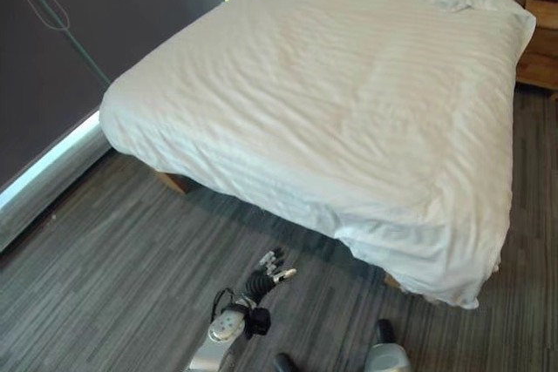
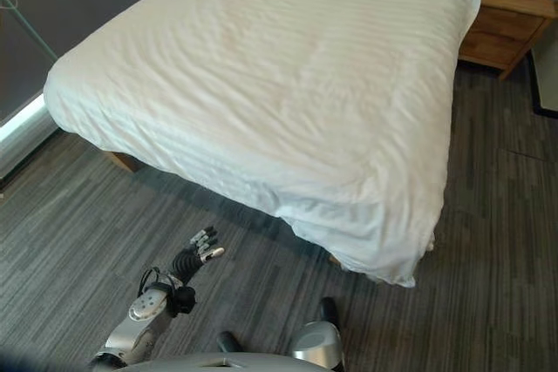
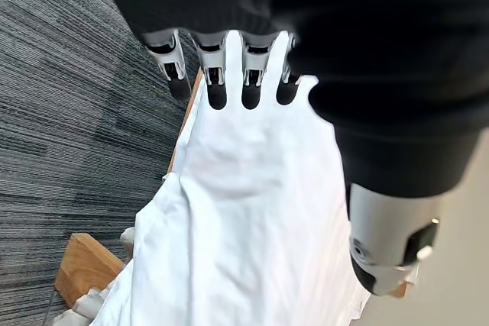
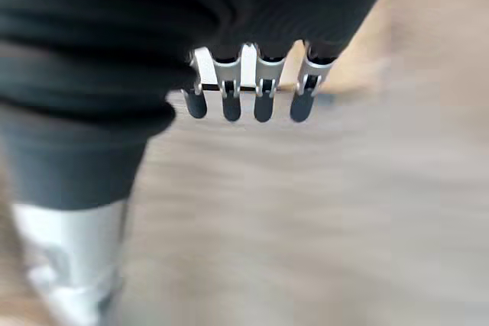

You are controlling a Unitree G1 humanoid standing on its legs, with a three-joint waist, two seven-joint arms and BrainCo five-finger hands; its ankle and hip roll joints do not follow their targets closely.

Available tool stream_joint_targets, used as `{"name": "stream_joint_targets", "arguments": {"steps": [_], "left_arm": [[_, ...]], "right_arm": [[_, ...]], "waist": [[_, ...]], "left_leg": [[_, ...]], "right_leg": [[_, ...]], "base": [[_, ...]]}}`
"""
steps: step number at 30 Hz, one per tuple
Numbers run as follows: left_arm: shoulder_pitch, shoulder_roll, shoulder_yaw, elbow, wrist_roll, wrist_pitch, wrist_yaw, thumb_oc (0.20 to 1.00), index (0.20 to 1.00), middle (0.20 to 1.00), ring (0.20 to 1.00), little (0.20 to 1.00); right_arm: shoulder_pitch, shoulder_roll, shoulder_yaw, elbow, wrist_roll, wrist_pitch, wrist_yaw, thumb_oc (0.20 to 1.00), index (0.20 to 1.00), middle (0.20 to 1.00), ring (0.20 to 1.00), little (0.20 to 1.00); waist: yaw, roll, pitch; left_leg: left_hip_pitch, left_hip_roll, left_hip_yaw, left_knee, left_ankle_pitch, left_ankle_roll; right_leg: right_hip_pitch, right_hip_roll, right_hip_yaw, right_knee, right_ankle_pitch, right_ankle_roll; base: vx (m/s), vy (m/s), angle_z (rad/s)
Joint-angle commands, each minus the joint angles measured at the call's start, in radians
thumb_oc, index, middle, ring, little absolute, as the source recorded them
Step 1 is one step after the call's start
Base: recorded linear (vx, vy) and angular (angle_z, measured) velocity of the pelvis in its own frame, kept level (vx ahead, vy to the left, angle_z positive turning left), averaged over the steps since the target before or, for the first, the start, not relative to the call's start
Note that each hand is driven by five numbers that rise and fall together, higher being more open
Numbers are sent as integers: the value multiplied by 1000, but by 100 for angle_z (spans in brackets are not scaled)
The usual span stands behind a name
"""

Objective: Making the bed.

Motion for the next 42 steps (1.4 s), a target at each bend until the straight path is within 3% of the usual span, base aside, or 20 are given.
{"name": "stream_joint_targets", "arguments": {"steps": [1,5,9,10,13,17,21,24,28,31,34,35,37,39,40,41,42], "left_arm": [[-39,38,69,-88,-8,-43,-20,1000,1000,1000,1000,1000],[-44,44,70,-121,-16,-40,-29,1000,1000,1000,1000,1000],[-70,44,61,-144,-53,-43,-25,1000,1000,1000,1000,1000],[-85,40,48,-145,-78,-49,-24,1000,1000,1000,1000,1000],[-116,39,25,-152,-118,-72,-14,1000,1000,1000,1000,1000],[-148,45,15,-147,-136,-102,-11,1000,1000,1000,1000,1000],[-151,36,21,-128,-157,-123,-17,1000,1000,1000,1000,1000],[-152,12,33,-105,-174,-117,-18,1000,1000,1000,1000,1000],[-153,-12,37,-94,-177,-112,-15,1000,1000,1000,1000,1000],[-144,-40,61,-74,-174,-99,-9,1000,1000,1000,1000,1000],[-123,-44,80,-78,-181,-93,-13,1000,1000,1000,1000,1000],[-122,-44,78,-78,-181,-94,-13,1000,1000,1000,1000,1000],[-134,-41,75,-81,-186,-102,-5,1000,1000,1000,1000,1000],[-138,-43,66,-71,-182,-116,9,1000,1000,1000,1000,1000],[-139,-43,66,-71,-182,-117,9,1000,1000,1000,1000,1000],[-137,-49,49,-47,-176,-121,10,1000,1000,1000,1000,1000],[-136,-49,35,-48,-170,-121,8,1000,1000,1000,1000,1000]], "right_arm": [[-115,94,36,-261,253,-176,35,200,200,200,200,200],[-204,199,99,-423,368,-217,72,200,200,200,200,200],[-420,311,193,-473,539,-276,88,200,200,200,200,200],[-537,363,222,-459,633,-316,92,200,200,200,200,200],[-715,388,229,-409,720,-366,64,200,200,200,200,200],[-899,298,186,-276,782,-398,21,200,200,200,200,200],[-982,148,180,-104,814,-369,28,200,200,200,200,200],[-967,88,158,-15,827,-339,41,200,200,200,200,200],[-892,74,101,62,848,-317,56,200,200,200,200,200],[-731,75,1,149,869,-287,79,200,200,200,200,200],[-608,12,-113,286,876,-249,92,200,200,200,200,200],[-607,8,-115,290,878,-248,96,200,200,200,200,200],[-588,-17,-145,333,871,-246,88,200,200,200,200,200],[-582,-51,-139,373,822,-230,79,200,200,200,200,200],[-583,-52,-139,374,822,-230,80,200,200,200,200,200],[-572,-92,-118,398,752,-204,85,200,200,200,200,200],[-555,-118,-108,407,694,-189,91,862,862,862,862,862]], "waist": [[46,-78,39],[70,-69,36],[118,-48,43],[149,-31,53],[193,5,90],[231,59,129],[251,105,160],[245,125,175],[234,135,178],[185,125,172],[125,93,167],[129,93,170],[119,62,198],[128,24,209],[127,22,212],[140,7,191],[143,-1,178]], "left_leg": [[71,85,-58,12,-46,-76],[48,87,-71,12,-33,-75],[4,86,-95,12,-15,-76],[-38,84,-113,12,0,-79],[-118,81,-144,12,25,-95],[-220,93,-161,12,69,-121],[-308,120,-148,12,96,-146],[-351,143,-133,12,109,-155],[-359,156,-112,12,112,-155],[-310,159,-86,12,90,-143],[-216,139,-39,21,48,-124],[-208,138,-34,21,46,-124],[-192,123,-88,95,2,-121],[-176,92,-267,171,-95,-118],[-180,90,-268,176,-94,-117],[-118,59,-435,165,-168,-106],[-82,37,-500,137,-172,-95]], "right_leg": [[-18,-36,-54,17,19,5],[-28,-38,-67,15,17,1],[-52,-45,-83,15,16,-2],[-78,-50,-92,15,17,-3],[-142,-55,-98,15,19,-4],[-235,-66,-107,15,32,-8],[-320,-68,-106,15,27,-1],[-376,-65,-93,15,30,2],[-404,-52,-82,15,31,1],[-391,-31,-59,15,26,1],[-358,-7,-8,15,16,4],[-353,-8,-4,15,15,5],[-337,11,36,16,21,-3],[-329,29,82,23,21,-2],[-329,27,83,21,27,-3],[-318,59,135,17,22,-4],[-314,72,158,15,42,-7]], "base": [[27,-44,1],[20,-54,19],[-37,-63,23],[-120,-72,16],[-195,-64,34],[-166,-62,29],[-128,-61,18],[-93,-51,-5],[-46,-45,-16],[40,-15,-9],[76,54,-37],[41,43,-48],[-30,16,-74],[-24,43,-101],[27,133,-95],[-31,136,-95],[48,189,-110]]}}
